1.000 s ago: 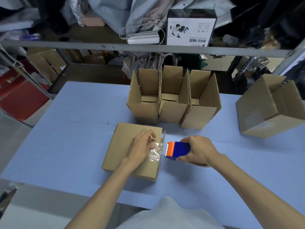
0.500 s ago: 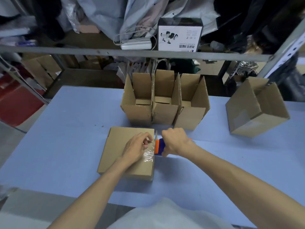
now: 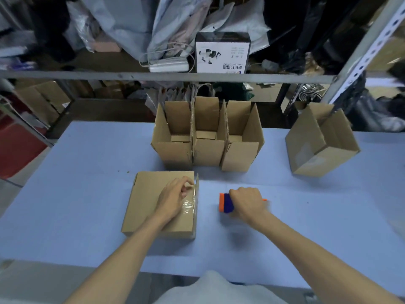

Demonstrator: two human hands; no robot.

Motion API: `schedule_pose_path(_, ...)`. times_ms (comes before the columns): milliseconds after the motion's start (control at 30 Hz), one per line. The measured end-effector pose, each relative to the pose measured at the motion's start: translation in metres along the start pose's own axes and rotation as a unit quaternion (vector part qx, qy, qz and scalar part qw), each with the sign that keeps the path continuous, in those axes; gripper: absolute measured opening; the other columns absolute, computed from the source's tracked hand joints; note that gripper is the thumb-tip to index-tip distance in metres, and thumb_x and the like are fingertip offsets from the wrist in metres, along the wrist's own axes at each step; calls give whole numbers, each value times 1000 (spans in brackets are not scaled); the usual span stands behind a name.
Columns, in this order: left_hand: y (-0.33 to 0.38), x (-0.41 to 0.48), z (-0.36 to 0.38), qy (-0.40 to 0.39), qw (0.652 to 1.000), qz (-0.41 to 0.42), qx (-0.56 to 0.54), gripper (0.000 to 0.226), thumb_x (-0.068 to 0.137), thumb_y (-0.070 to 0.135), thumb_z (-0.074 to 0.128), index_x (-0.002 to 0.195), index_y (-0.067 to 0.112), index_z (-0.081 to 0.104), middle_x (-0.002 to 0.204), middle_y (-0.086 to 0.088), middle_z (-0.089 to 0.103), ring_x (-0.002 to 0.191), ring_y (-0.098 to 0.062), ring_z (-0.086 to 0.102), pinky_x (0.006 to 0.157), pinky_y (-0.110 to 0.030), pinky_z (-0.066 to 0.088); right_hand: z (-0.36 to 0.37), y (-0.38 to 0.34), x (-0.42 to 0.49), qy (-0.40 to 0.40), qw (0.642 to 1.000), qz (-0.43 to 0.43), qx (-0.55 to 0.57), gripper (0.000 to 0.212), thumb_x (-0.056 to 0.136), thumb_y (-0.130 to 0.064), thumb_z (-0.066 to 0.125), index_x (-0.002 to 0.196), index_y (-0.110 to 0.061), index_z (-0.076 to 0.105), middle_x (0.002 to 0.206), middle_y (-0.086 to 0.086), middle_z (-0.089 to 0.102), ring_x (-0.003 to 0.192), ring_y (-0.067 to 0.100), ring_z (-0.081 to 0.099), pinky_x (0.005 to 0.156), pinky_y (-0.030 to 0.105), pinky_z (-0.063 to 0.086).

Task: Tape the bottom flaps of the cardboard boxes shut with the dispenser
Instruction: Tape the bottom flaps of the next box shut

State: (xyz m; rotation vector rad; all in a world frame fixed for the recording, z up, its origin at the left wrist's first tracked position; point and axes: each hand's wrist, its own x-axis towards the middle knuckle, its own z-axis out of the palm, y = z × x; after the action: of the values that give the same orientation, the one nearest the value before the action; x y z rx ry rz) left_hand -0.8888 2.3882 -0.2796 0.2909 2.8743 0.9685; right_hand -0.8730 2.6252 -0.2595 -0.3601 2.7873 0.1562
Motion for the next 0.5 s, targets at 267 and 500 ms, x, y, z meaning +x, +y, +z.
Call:
schedule_pose_path(267,7,-3,7,-109,959,124,229,19,96,26,47,110,30,59,99,2,36,103,-25,41,78,-32,38,31,5,-2,72,985,115,108,51,95,-32,53,138,-15,33,106,12,55,91,30,56,62,31,30)
schedule_pose_path(500,22,2,3,-150,948,98,264,58,92,3,40,141,34,43,102,-1,37,97,-23,40,72,-31,31,49,-23,7,105,982,110,114,72,89,7,44,150,1,5,133,24,38,116,35,39,86,38,37)
